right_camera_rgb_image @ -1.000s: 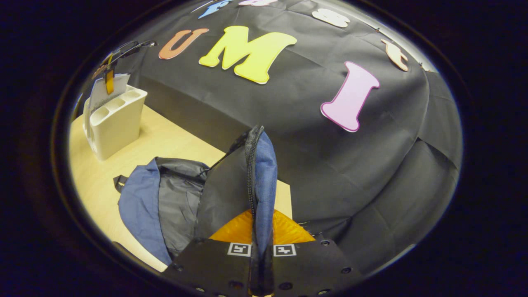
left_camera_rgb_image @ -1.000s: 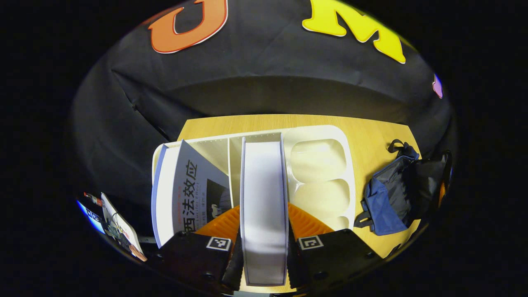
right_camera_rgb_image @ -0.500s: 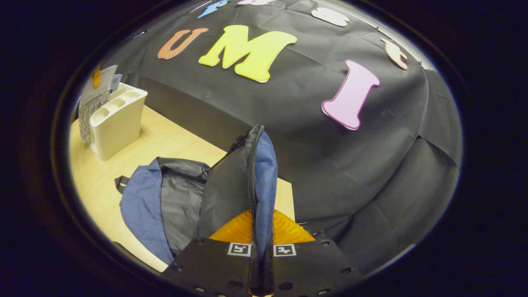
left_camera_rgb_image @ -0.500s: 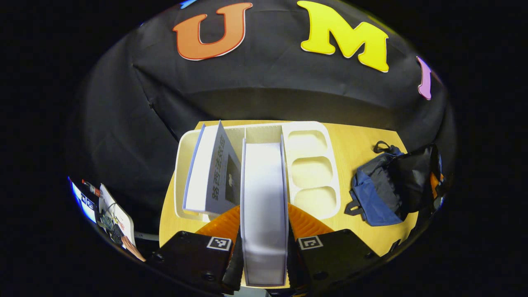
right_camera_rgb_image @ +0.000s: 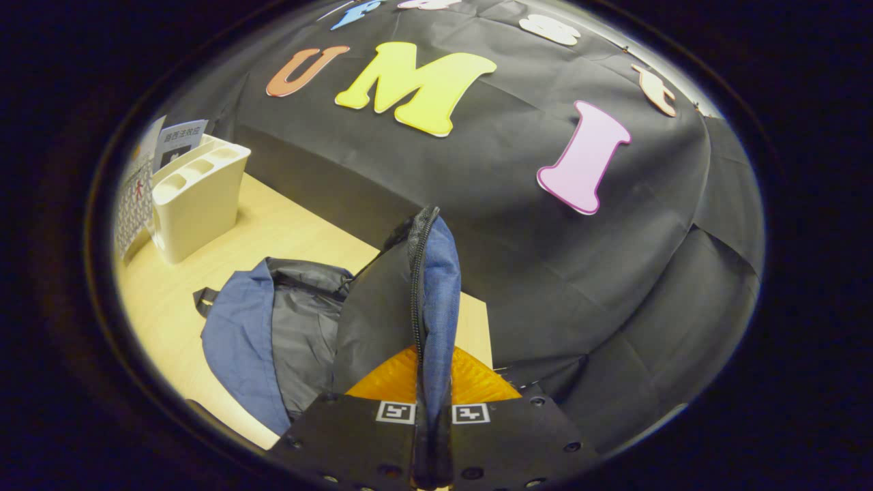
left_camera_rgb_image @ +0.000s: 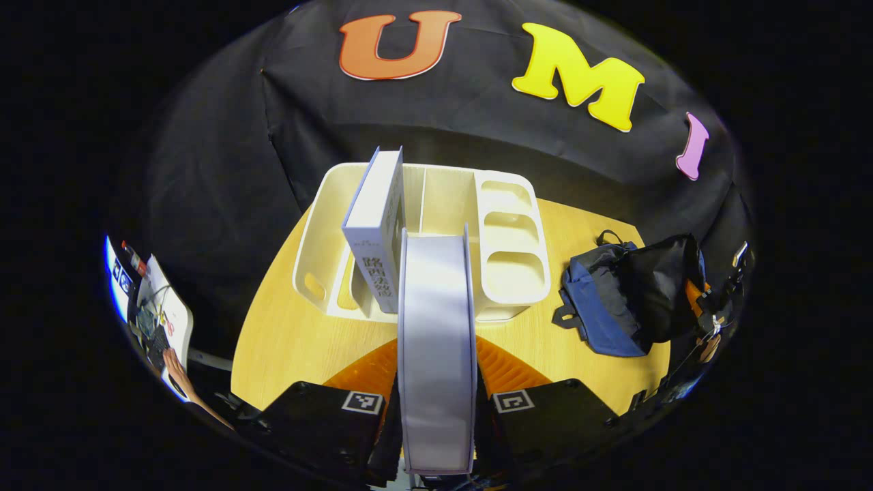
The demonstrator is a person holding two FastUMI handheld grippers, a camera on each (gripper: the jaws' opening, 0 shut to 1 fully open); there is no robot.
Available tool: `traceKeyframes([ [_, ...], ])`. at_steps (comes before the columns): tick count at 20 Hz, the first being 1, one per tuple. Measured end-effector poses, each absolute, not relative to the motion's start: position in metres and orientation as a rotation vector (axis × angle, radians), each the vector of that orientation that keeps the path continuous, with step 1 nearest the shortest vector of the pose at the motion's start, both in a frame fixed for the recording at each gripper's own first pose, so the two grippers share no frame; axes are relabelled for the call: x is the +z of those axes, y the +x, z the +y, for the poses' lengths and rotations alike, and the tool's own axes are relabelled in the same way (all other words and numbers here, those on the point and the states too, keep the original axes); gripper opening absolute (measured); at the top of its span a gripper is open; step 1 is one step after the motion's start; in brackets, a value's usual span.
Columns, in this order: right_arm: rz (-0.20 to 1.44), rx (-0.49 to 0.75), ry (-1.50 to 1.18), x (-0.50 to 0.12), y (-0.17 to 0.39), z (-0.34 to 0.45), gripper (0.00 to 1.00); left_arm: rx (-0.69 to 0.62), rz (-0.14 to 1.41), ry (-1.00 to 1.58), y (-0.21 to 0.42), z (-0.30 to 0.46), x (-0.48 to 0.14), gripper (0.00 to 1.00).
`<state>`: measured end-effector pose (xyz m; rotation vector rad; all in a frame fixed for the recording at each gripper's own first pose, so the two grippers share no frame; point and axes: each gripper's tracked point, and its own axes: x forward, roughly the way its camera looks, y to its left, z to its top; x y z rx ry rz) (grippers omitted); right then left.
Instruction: Open the schoolbag, grab two books from the bookshelf and put them into the schoolbag.
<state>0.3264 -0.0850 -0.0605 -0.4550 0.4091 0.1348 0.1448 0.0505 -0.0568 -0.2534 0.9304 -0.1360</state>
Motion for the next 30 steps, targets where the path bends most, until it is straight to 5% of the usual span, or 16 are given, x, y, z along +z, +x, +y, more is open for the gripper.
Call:
traceKeyframes([
  [16, 0.428, 0.132, -0.44, -0.056, 0.326, -0.09, 0.05, -0.445, 0.915, -0.421, 0.123, -0.108, -0.025, 0.44],
  [30, 0.439, 0.18, -0.278, -0.032, 0.327, -0.093, 0.05, -0.597, 0.866, -0.61, 0.181, -0.258, -0.003, 0.45],
])
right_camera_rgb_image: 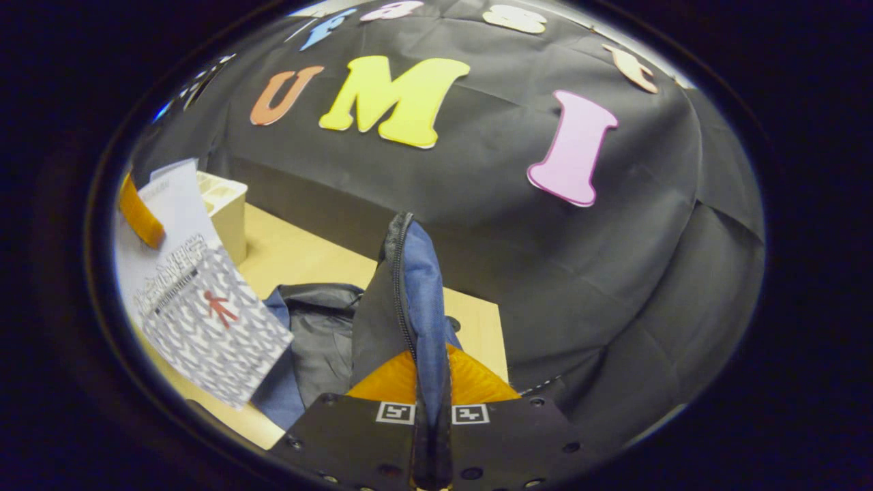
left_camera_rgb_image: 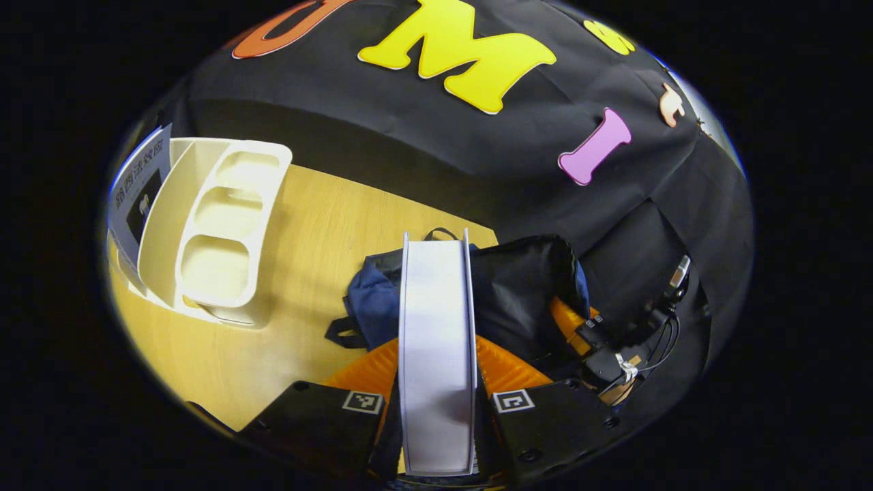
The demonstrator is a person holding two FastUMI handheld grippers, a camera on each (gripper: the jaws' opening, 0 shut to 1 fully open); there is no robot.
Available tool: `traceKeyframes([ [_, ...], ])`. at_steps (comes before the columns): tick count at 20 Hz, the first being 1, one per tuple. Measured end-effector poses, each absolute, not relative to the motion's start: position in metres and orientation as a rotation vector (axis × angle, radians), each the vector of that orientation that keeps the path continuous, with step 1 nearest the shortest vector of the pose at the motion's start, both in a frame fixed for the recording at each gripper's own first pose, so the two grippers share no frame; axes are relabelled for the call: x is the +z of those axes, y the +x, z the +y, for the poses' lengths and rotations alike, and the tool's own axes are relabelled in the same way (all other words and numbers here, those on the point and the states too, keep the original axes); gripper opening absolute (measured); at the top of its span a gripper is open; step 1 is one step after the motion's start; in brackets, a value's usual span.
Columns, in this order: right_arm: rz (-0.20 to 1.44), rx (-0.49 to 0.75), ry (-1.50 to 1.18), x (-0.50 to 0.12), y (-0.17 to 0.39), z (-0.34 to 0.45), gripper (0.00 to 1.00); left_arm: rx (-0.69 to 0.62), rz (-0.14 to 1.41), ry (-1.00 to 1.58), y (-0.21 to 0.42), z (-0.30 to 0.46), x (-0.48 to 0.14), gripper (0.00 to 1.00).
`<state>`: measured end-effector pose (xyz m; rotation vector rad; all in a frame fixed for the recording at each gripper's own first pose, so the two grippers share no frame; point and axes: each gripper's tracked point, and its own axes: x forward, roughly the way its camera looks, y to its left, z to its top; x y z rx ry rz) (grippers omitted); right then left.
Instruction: Open the schoolbag, grab two books from the bookshelf and put them into the schoolbag.
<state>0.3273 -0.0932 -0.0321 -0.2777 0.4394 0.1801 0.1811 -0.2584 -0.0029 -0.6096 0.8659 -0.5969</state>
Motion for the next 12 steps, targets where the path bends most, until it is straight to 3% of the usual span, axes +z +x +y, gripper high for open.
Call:
traceKeyframes([
  [12, 0.383, 0.161, -0.215, -0.013, 0.318, -0.09, 0.05, -0.591, 0.924, -1.039, 0.257, -0.35, -0.079, 0.45],
])
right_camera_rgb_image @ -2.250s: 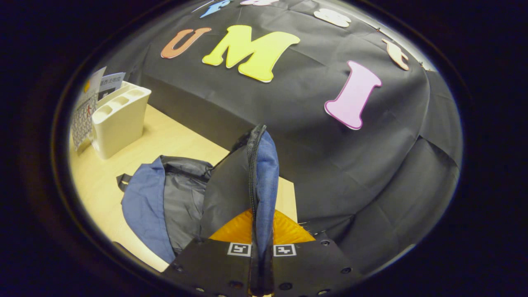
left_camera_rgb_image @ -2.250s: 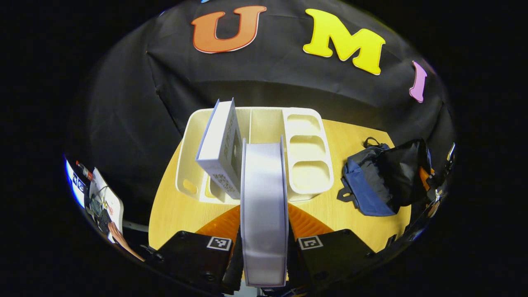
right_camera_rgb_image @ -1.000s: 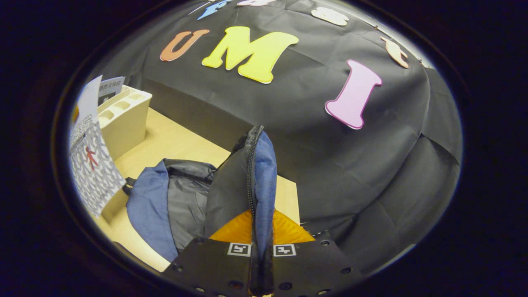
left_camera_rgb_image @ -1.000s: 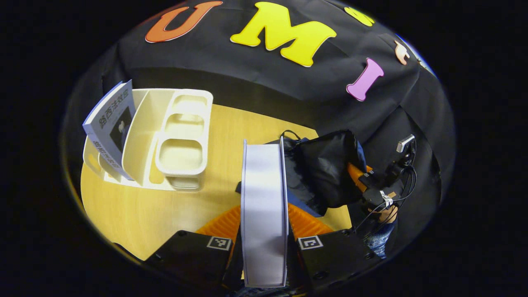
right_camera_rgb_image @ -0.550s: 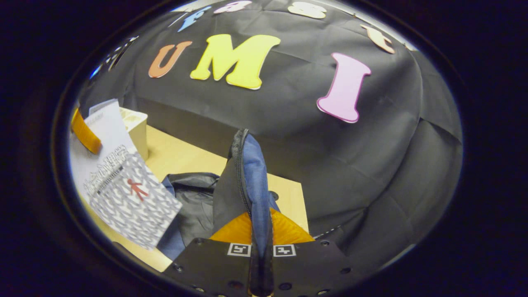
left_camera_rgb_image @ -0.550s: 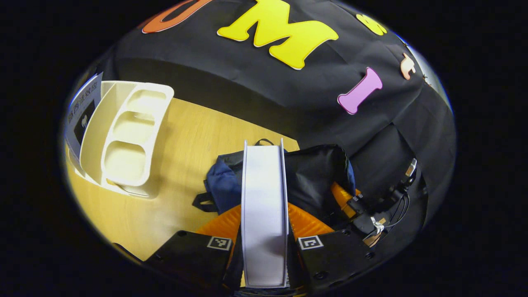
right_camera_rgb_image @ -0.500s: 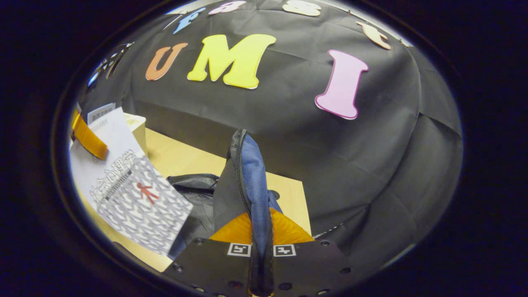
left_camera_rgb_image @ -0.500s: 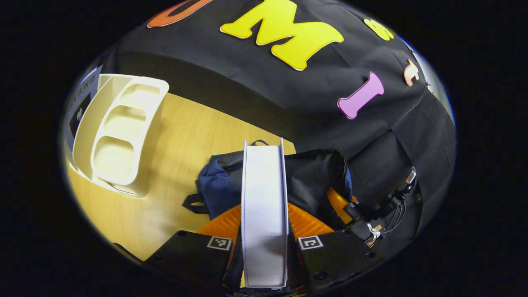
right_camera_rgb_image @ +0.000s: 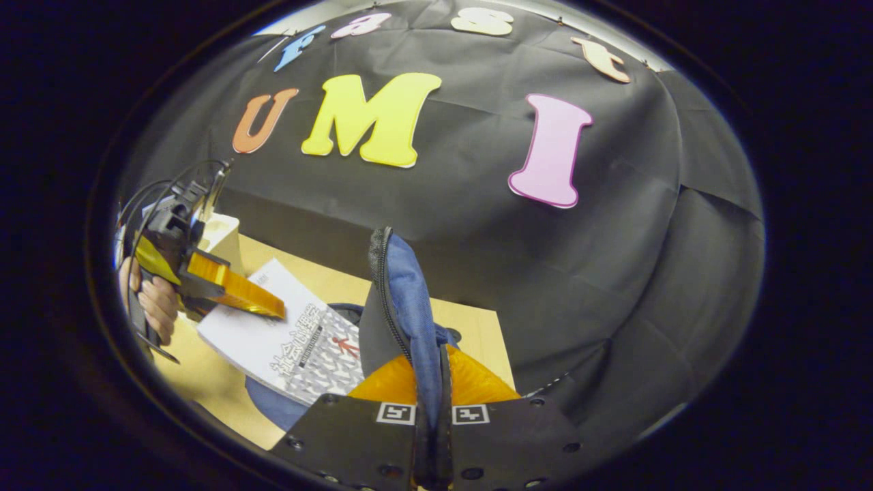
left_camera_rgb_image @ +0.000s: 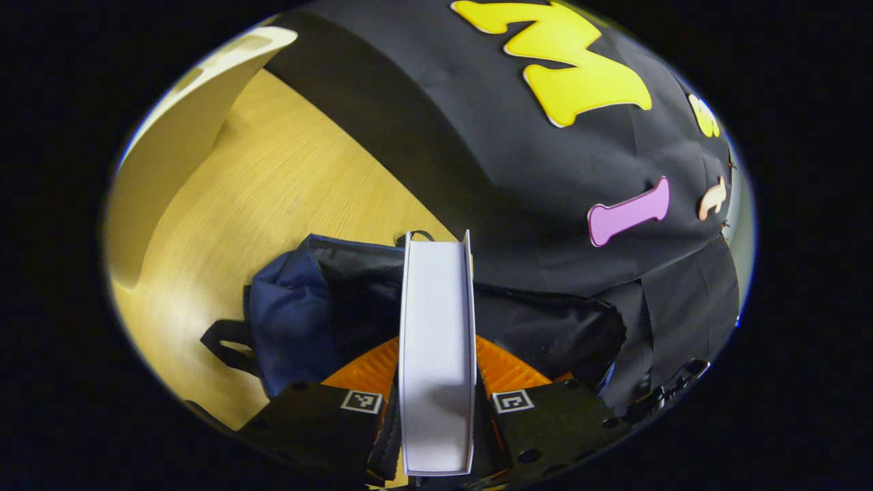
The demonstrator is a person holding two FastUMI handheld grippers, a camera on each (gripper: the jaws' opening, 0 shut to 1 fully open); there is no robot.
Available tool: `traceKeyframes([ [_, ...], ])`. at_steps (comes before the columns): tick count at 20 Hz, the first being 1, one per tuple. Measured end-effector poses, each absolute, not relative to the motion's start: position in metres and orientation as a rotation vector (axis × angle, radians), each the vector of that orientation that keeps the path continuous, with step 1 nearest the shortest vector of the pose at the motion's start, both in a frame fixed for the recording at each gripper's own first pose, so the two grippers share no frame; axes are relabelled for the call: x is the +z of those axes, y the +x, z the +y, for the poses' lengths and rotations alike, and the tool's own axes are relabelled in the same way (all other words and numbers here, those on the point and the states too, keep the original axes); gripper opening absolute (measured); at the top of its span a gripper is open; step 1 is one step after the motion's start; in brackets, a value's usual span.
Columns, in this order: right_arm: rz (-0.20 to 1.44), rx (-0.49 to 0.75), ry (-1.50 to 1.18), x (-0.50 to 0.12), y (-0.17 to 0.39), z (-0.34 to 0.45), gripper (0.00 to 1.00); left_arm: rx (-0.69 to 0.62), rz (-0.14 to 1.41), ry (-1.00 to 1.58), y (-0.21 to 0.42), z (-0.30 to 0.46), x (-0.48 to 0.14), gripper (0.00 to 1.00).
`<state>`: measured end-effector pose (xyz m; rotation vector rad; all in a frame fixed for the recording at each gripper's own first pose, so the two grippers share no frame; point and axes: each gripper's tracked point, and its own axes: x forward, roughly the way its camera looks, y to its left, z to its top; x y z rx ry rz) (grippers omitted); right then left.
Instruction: Open the schoolbag, grab two books from the bookshelf and put them into the schoolbag.
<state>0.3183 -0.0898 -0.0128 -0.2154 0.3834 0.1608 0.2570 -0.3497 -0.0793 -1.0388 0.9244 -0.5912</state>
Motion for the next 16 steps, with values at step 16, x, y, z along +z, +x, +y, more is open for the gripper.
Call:
traceKeyframes([
  [16, 0.297, 0.142, -0.047, 0.003, 0.276, -0.062, 0.05, -0.512, 0.682, -0.903, 0.245, -0.39, -0.122, 0.47],
])
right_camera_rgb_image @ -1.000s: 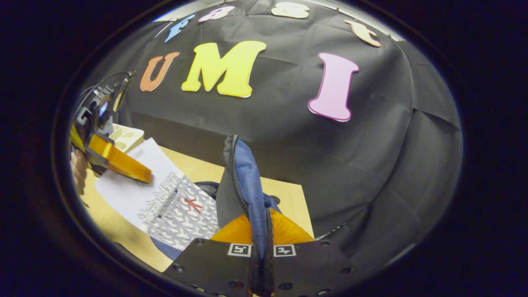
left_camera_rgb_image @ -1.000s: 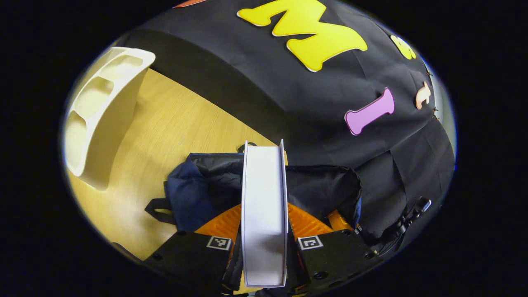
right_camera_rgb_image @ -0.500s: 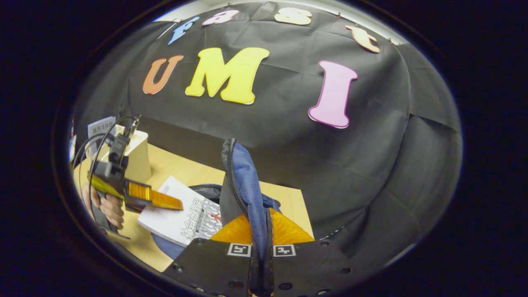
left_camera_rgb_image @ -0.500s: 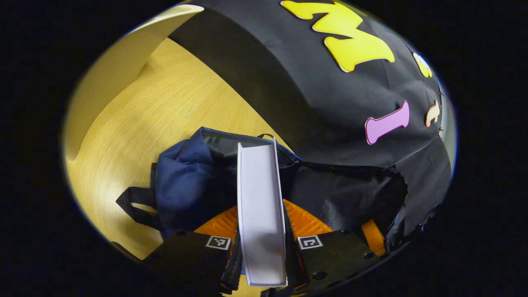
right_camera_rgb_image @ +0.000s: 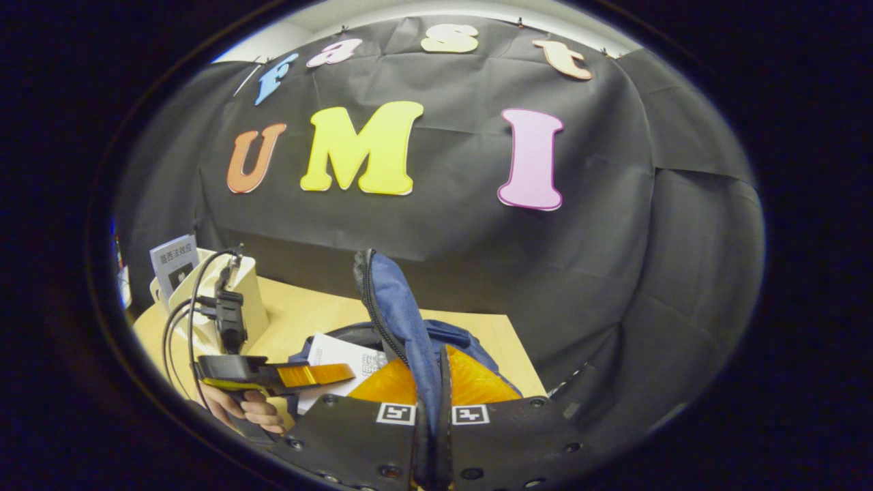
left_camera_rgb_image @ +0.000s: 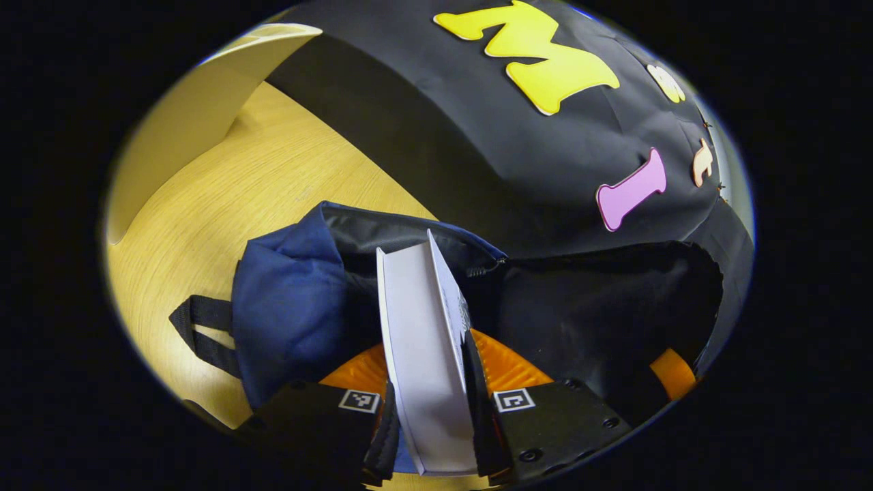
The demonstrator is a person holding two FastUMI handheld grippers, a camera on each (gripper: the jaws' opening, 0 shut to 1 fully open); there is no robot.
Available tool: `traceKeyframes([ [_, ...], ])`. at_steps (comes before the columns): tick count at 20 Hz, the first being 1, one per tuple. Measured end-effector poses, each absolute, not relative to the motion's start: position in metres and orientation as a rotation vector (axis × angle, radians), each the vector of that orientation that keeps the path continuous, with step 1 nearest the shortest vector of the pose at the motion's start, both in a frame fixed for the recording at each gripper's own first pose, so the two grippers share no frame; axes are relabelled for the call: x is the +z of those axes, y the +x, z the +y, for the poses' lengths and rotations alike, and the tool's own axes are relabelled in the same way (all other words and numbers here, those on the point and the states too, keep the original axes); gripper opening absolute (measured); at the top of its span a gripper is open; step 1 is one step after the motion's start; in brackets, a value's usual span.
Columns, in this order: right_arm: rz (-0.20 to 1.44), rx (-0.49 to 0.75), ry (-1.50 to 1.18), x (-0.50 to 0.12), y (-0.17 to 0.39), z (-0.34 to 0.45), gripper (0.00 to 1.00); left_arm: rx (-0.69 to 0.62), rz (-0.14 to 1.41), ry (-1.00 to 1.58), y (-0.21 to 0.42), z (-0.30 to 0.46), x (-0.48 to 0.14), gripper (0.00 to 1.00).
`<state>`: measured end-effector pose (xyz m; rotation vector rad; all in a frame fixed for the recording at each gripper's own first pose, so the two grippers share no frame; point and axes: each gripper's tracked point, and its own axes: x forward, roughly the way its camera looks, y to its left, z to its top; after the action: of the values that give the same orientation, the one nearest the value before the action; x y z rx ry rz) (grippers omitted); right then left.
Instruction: Open the schoolbag, grab two books from the bookshelf and put them into the schoolbag.
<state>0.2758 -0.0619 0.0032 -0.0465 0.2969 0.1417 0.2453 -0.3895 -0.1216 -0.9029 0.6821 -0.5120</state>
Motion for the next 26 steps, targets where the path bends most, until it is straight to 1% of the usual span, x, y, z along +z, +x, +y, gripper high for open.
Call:
traceKeyframes([
  [6, 0.281, 0.151, -0.057, 0.01, 0.279, -0.053, 0.04, -0.493, 0.632, -0.912, 0.253, -0.43, -0.121, 0.47],
  [9, 0.284, 0.145, -0.06, 0.008, 0.285, -0.051, 0.05, -0.507, 0.646, -0.929, 0.252, -0.45, -0.135, 0.47],
  [10, 0.285, 0.142, -0.058, 0.007, 0.286, -0.051, 0.05, -0.496, 0.646, -0.91, 0.251, -0.45, -0.139, 0.49],
  [11, 0.29, 0.14, -0.058, 0.005, 0.289, -0.05, 0.04, -0.457, 0.652, -0.866, 0.252, -0.444, -0.147, 0.5],
  [12, 0.299, 0.137, -0.058, 0.0, 0.291, -0.051, 0.05, -0.432, 0.683, -0.807, 0.252, -0.44, -0.158, 0.57],
  [14, 0.311, 0.132, -0.046, -0.004, 0.293, -0.052, 0.05, -0.414, 0.713, -0.806, 0.251, -0.434, -0.161, 0.72],
  [15, 0.316, 0.129, -0.035, -0.006, 0.294, -0.052, 0.05, -0.407, 0.731, -0.77, 0.251, -0.431, -0.166, 0.74],
  [16, 0.322, 0.123, -0.024, -0.011, 0.294, -0.053, 0.05, -0.424, 0.723, -0.755, 0.248, -0.428, -0.166, 0.83],
  [18, 0.338, 0.128, -0.004, -0.018, 0.292, -0.051, 0.05, -0.443, 0.711, -0.706, 0.245, -0.422, -0.165, 0.87],
  [19, 0.343, 0.132, -0.002, -0.02, 0.29, -0.05, 0.05, -0.446, 0.705, -0.658, 0.243, -0.416, -0.165, 0.93],
  [20, 0.342, 0.131, -0.006, -0.021, 0.288, -0.05, 0.05, -0.462, 0.703, -0.601, 0.242, -0.411, -0.165, 0.9],
  [21, 0.338, 0.128, -0.009, -0.02, 0.286, -0.051, 0.05, -0.483, 0.705, -0.559, 0.24, -0.407, -0.165, 0.9],
  [24, 0.333, 0.121, -0.007, -0.022, 0.282, -0.05, 0.05, -0.476, 0.68, -0.413, 0.245, -0.376, -0.157, 0.9],
  [26, 0.344, 0.127, -0.006, -0.027, 0.28, -0.046, 0.05, -0.466, 0.648, -0.362, 0.242, -0.352, -0.146, 0.9],
])
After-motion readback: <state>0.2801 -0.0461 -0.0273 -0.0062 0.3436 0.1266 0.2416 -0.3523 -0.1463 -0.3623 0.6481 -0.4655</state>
